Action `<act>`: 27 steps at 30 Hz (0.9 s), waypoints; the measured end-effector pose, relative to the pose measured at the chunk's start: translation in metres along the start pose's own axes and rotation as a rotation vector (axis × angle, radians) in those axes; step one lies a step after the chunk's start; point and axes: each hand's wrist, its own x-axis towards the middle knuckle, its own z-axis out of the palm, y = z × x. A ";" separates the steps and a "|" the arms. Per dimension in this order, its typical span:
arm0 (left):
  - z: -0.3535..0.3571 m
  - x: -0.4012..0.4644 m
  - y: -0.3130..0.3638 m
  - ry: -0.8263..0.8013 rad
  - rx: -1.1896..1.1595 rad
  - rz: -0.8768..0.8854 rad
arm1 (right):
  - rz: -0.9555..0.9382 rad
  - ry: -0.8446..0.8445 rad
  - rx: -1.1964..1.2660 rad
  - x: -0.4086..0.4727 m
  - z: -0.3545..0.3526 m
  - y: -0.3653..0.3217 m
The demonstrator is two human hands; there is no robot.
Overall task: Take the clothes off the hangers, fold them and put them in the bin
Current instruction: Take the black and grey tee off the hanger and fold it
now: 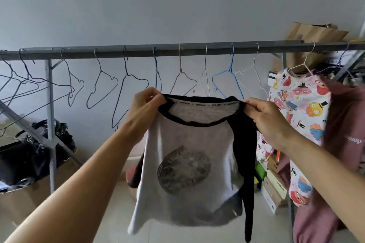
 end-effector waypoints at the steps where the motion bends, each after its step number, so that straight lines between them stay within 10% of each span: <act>1: -0.002 0.001 0.002 -0.014 0.013 0.000 | 0.008 -0.008 0.031 0.000 0.005 0.001; 8: -0.025 0.005 0.005 -0.032 0.085 -0.006 | -0.274 -0.086 -0.052 -0.004 0.023 -0.008; 14: -0.040 0.007 0.004 -0.084 0.198 -0.071 | -0.813 -0.117 -0.979 0.003 0.017 -0.010; 20: -0.042 0.008 -0.006 -0.134 0.338 -0.089 | -0.384 -0.367 -1.242 -0.001 0.017 -0.033; 24: -0.037 0.007 -0.016 0.069 0.567 -0.012 | -0.242 -0.394 -0.974 0.000 0.016 -0.027; 27: -0.040 0.001 -0.011 -0.121 0.249 -0.072 | -0.266 -0.271 -0.593 0.004 0.020 -0.019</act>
